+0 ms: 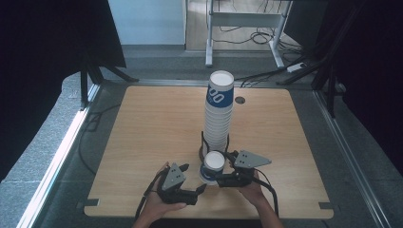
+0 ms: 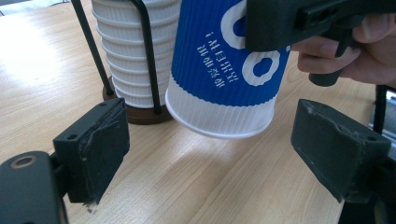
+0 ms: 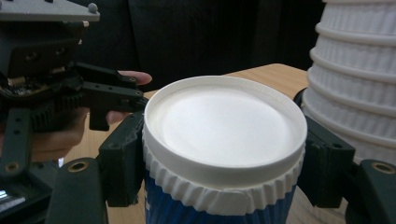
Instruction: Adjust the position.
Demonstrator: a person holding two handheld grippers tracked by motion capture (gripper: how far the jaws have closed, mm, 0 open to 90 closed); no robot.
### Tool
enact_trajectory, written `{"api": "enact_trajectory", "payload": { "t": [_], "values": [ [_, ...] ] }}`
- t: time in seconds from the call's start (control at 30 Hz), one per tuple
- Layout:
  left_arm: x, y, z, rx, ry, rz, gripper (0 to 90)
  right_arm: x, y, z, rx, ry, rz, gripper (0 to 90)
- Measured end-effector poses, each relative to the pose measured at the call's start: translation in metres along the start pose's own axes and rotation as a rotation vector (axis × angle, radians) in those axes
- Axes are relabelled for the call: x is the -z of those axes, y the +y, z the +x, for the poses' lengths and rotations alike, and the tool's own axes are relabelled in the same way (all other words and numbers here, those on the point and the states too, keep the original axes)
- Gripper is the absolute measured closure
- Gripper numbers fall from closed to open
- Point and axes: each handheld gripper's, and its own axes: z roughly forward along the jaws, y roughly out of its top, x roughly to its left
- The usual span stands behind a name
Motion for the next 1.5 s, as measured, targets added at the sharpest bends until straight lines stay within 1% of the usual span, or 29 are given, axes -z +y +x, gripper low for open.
{"api": "enact_trajectory", "payload": {
  "t": [0.07, 0.1, 0.13, 0.17, 0.2, 0.23, 0.3, 0.5, 0.57, 0.67, 0.8, 0.93, 1.1, 1.17, 1.2, 1.23, 1.3, 1.4, 1.5],
  "values": [
    [-0.001, 0.000, -0.001, 0.002, 0.006, 0.002, 12.1, -0.002, 0.000, 0.002, -0.005, 0.007, -0.002, 27.8],
    [-0.003, 0.000, -0.002, 0.002, 0.009, 0.004, 12.0, -0.004, 0.000, 0.005, -0.002, 0.019, -0.001, 27.8],
    [-0.003, 0.000, -0.002, 0.002, 0.009, 0.004, 12.0, -0.004, 0.000, 0.005, -0.002, 0.019, -0.001, 27.8],
    [-0.004, -0.001, -0.002, -0.001, 0.014, 0.006, 12.0, -0.006, 0.000, 0.009, -0.005, 0.033, -0.003, 27.8],
    [-0.005, -0.001, -0.002, -0.003, 0.018, 0.009, 12.0, -0.006, 0.000, 0.009, -0.005, 0.033, -0.003, 27.8],
    [-0.008, -0.002, -0.003, -0.008, 0.013, 0.015, 11.3, -0.008, 0.001, 0.012, -0.011, 0.052, -0.008, 27.8],
    [-0.010, -0.003, -0.005, -0.017, 0.006, 0.021, 10.9, -0.010, 0.001, 0.016, -0.011, 0.064, -0.007, 27.7],
    [-0.014, -0.005, -0.008, -0.039, 0.008, 0.031, 11.4, -0.015, 0.001, 0.021, -0.014, 0.093, -0.009, 27.8],
    [-0.015, -0.006, -0.008, -0.044, 0.007, 0.027, 12.4, -0.016, 0.001, 0.024, -0.018, 0.104, -0.011, 27.8],
    [-0.015, -0.007, -0.009, -0.056, 0.002, 0.021, 14.4, -0.016, 0.001, 0.024, -0.018, 0.106, -0.009, 27.7],
    [-0.017, -0.008, -0.008, -0.059, 0.005, 0.036, 15.5, -0.017, -0.001, 0.022, -0.015, 0.108, 0.005, 27.5],
    [-0.017, -0.008, -0.009, -0.072, 0.014, 0.045, 16.4, -0.017, -0.002, 0.022, -0.020, 0.108, 0.012, 27.3],
    [-0.016, -0.007, -0.011, -0.102, 0.033, 0.061, 16.8, -0.017, -0.002, 0.021, -0.023, 0.113, 0.016, 27.1],
    [-0.017, -0.007, -0.013, -0.120, 0.048, 0.080, 17.0, -0.017, -0.003, 0.020, -0.022, 0.117, 0.035, 26.9],
    [-0.017, -0.007, -0.013, -0.120, 0.048, 0.080, 17.0, -0.017, -0.003, 0.020, -0.022, 0.117, 0.035, 26.9],
    [-0.017, -0.007, -0.013, -0.129, 0.051, 0.087, 17.0, -0.017, -0.003, 0.020, -0.021, 0.117, 0.042, 26.8],
    [-0.017, -0.007, -0.014, -0.124, 0.056, 0.088, 19.6, -0.017, -0.004, 0.019, -0.023, 0.111, 0.053, 26.6],
    [-0.017, -0.007, -0.014, -0.122, 0.052, 0.089, 19.4, -0.017, -0.004, 0.019, -0.033, 0.111, 0.058, 26.5],
    [-0.017, -0.007, -0.014, -0.123, 0.052, 0.090, 19.5, -0.016, -0.004, 0.019, -0.032, 0.113, 0.057, 26.7]
  ]
}}
